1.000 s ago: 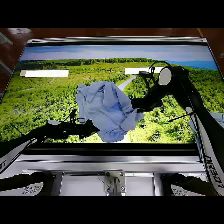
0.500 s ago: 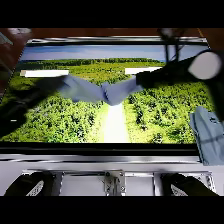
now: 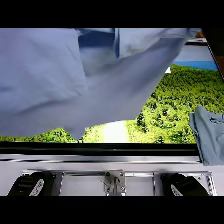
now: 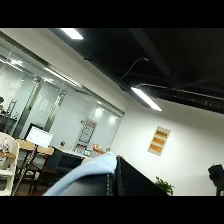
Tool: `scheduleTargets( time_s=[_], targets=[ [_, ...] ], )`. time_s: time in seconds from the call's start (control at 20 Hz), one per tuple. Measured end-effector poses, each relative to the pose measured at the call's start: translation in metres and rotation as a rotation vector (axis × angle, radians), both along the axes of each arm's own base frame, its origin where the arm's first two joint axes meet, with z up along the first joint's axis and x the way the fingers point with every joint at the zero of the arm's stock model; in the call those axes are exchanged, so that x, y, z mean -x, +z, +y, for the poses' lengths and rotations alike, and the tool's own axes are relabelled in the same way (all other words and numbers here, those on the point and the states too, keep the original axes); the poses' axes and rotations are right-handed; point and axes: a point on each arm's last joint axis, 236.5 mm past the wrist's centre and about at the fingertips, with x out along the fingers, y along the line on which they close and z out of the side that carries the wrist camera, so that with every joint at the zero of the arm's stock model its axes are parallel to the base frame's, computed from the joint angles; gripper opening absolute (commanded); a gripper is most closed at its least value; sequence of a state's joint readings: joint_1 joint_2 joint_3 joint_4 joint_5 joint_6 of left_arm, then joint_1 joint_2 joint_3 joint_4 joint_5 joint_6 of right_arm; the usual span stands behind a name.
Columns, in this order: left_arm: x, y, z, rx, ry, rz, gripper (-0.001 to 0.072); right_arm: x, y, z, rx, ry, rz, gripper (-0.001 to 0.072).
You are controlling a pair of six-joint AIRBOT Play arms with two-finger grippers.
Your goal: Fold the shirts.
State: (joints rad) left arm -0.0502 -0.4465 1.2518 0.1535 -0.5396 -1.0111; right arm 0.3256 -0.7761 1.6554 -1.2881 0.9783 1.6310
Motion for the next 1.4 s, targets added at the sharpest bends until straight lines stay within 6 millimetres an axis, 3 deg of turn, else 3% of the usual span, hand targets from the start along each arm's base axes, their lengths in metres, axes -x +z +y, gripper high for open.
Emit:
scheduleTargets(
  time_s=[0.15, 0.3, 0.4, 0.55, 0.7, 0.8, 0.95, 1.15, 1.25, 1.35, 1.4],
  targets=[
    [0.005, -0.009, -0.009, -0.072, -0.006, 0.036, 0.0034, 0.023, 0.006, -0.007, -0.008, 0.001, -0.004, 0.0075],
    [-0.010, -0.046, -0.017, -0.199, 0.027, 0.158, 0.0035, 0.035, -0.012, -0.011, -0.006, 0.000, 0.090, 0.0075],
    [-0.030, -0.083, -0.012, -0.281, 0.078, 0.286, 0.0035, 0.032, -0.042, -0.011, 0.024, -0.010, 0.219, 0.0075],
    [-0.067, -0.153, 0.004, -0.364, 0.161, 0.498, 0.0036, 0.016, -0.115, -0.006, 0.116, -0.019, 0.488, 0.0075],
    [-0.108, -0.239, 0.018, -0.416, 0.203, 0.729, 0.0037, -0.017, -0.189, -0.002, 0.195, -0.054, 0.699, 0.0075],
    [-0.134, -0.291, 0.025, -0.437, 0.214, 0.862, 0.0036, -0.052, -0.237, 0.001, 0.227, -0.096, 0.786, 0.0075],
    [-0.182, -0.343, 0.035, -0.424, 0.251, 0.982, 0.0037, -0.113, -0.298, 0.011, 0.229, -0.157, 0.836, 0.0076],
    [-0.244, -0.394, 0.047, -0.415, 0.308, 1.061, 0.0037, -0.182, -0.349, 0.027, 0.157, -0.216, 0.795, 0.0076],
    [-0.259, -0.431, 0.047, -0.436, 0.299, 1.142, 0.0037, -0.201, -0.371, 0.031, 0.136, -0.235, 0.795, 0.0076],
    [-0.259, -0.476, 0.042, -0.480, 0.252, 1.262, 0.0040, -0.207, -0.401, 0.032, 0.147, -0.248, 0.846, 0.0101],
    [-0.254, -0.499, 0.038, -0.507, 0.219, 1.331, 0.0084, -0.205, -0.418, 0.032, 0.165, -0.251, 0.887, 0.0223]
  ],
)
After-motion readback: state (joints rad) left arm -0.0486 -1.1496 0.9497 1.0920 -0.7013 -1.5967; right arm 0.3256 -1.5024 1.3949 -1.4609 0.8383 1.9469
